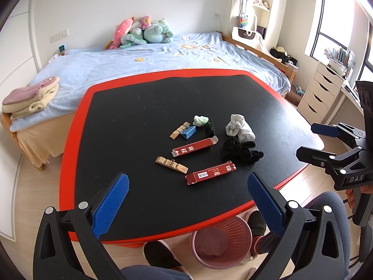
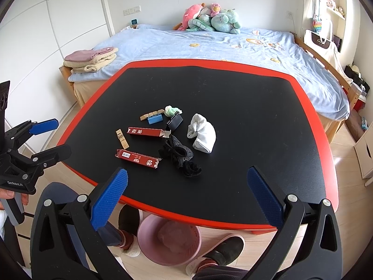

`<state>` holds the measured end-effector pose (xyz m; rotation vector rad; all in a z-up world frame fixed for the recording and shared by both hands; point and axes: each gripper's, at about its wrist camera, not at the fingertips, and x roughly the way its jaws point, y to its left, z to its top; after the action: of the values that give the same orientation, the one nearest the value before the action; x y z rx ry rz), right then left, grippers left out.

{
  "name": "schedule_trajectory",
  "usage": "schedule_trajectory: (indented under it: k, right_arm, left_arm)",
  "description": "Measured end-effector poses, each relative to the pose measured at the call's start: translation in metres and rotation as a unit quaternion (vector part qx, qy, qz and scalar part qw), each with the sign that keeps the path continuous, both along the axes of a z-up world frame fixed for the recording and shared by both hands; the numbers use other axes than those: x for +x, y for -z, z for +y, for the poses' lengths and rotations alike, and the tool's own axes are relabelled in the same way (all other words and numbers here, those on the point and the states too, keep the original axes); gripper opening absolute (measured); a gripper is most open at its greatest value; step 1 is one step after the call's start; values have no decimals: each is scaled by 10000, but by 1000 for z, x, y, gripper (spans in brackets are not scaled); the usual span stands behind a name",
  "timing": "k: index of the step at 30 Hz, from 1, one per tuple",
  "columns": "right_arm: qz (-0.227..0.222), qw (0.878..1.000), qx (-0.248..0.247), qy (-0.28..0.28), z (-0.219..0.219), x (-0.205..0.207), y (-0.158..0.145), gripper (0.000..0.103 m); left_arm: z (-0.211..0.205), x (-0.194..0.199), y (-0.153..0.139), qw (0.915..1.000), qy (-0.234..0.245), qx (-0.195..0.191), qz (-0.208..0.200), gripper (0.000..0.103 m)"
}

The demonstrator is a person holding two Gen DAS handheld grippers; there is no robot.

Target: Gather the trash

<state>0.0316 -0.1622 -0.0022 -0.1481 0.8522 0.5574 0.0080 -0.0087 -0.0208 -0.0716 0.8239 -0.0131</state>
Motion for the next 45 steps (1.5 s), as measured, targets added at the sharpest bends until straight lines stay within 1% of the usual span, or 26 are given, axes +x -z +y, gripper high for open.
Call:
schedule_trajectory:
  k: [6,10,16,27,36,38,39,40,41,42,45]
  right_arm:
    - [35,10000,-29,-25,1,4,3,100]
    - [106,9999,-53,-34,1,14,5,100]
    - [341,9993,-145,-92,5,38,15,100]
    - [704,9966,-341,-249,24,91,37,100]
    - [965,9946,-303,-226,32,126,61,100]
    - [1028,9941,-276,-227,32,131,67,100]
    - [1055,9938,-267,-241,33,133,69,99]
    - [1078,9935,-266,-253,34,135,72,97]
    - [1111,9931,-263,-265,35,137,75,91]
    - [1149,9926,-263,-279,36,139,77,87]
    - [1211,9917,-256,-342,40,142,84,83]
  left_arm:
    - [0,8,3,9999,98,22,74,98]
    - [3,19,6,9996,223,43,144,98]
    - [7,44,14,9977,560,113,354,98]
    - [4,101,36,9865,1379,291,833,98]
    - [3,131,61,9795,1648,224,1135,97]
    - [3,135,67,9782,1684,209,1193,96]
    - [3,137,69,9776,1708,200,1213,94]
    - [3,137,72,9769,1734,191,1238,90]
    - [3,139,75,9764,1742,198,1263,87]
    - [3,140,77,9756,1767,177,1288,82]
    - [3,140,80,9749,1798,159,1307,78]
